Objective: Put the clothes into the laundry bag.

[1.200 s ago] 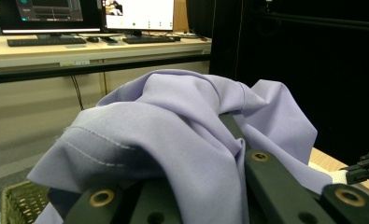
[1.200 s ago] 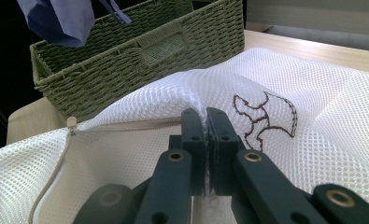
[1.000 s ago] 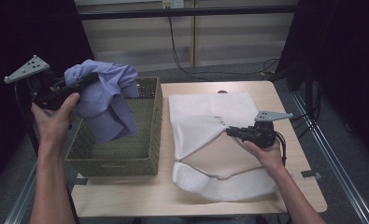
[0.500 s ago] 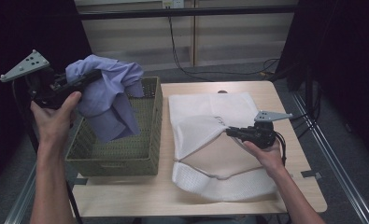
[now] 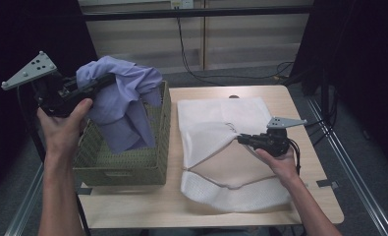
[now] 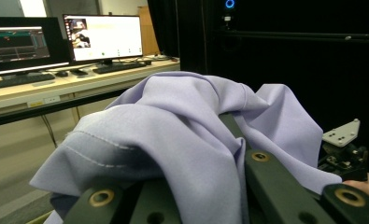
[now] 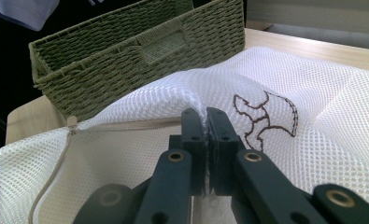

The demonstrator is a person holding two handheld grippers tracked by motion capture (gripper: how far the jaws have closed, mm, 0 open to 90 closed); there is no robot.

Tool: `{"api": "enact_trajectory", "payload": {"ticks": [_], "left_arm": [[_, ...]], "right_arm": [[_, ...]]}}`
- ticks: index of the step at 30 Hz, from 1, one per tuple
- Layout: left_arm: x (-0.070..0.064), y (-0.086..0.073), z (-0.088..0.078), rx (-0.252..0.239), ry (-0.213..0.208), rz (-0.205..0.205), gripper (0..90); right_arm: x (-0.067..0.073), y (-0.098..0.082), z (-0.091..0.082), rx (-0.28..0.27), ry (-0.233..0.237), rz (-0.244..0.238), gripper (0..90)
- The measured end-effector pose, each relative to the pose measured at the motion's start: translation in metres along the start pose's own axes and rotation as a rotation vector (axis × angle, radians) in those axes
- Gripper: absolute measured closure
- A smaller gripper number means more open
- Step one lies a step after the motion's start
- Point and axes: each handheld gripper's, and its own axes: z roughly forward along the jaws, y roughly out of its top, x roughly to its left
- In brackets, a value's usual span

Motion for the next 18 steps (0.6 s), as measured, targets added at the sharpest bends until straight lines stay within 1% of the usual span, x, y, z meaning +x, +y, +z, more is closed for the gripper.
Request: {"api": "enact_trajectory", "payload": {"ticks": [2, 3, 4, 5, 6, 7, 10, 12, 14, 15, 16, 17, 18], "left_arm": [[-0.004, 0.002, 0.001, -0.004, -0.012, 0.006, 83.6], [-0.006, 0.004, 0.001, -0.003, -0.014, 0.022, 83.6], [-0.01, 0.006, 0.002, -0.008, -0.025, 0.021, 83.6], [-0.01, 0.006, 0.002, -0.008, -0.025, 0.021, 83.6], [-0.014, 0.009, 0.003, -0.012, -0.034, 0.035, 83.6], [-0.017, 0.01, 0.004, -0.02, -0.044, 0.027, 83.6], [-0.022, 0.013, 0.007, -0.015, -0.061, 0.048, 83.6], [-0.027, 0.014, 0.011, -0.019, -0.073, 0.044, 83.6], [-0.032, 0.015, 0.014, -0.013, -0.083, 0.055, 83.6], [-0.035, 0.015, 0.015, -0.018, -0.088, 0.051, 83.5], [-0.037, 0.015, 0.016, -0.017, -0.097, 0.059, 83.5], [-0.037, 0.015, 0.016, -0.017, -0.097, 0.059, 83.5], [-0.041, 0.016, 0.019, -0.019, -0.113, 0.056, 83.5]], "right_arm": [[0.0, 0.0, 0.0, 0.0, -0.001, 0.0, 87.5], [0.0, 0.0, 0.0, -0.001, -0.001, 0.0, 87.5], [0.0, 0.0, 0.0, -0.002, -0.001, -0.001, 87.5], [0.0, 0.0, 0.0, -0.002, -0.002, -0.001, 87.5], [0.0, 0.0, 0.0, -0.002, -0.002, -0.001, 87.5], [0.0, 0.0, 0.0, -0.002, -0.001, 0.0, 87.5], [0.0, 0.0, 0.0, 0.0, -0.003, -0.002, 87.5], [0.0, 0.0, 0.0, -0.001, -0.002, 0.001, 87.5], [-0.001, 0.0, 0.0, -0.008, 0.001, 0.003, 87.6], [-0.001, 0.0, -0.001, -0.007, -0.001, 0.007, 87.6], [-0.001, 0.0, -0.001, -0.007, -0.001, 0.008, 87.6], [-0.001, 0.0, -0.001, -0.007, -0.001, 0.008, 87.6], [-0.001, 0.0, -0.001, -0.007, -0.003, 0.008, 87.6]]}}
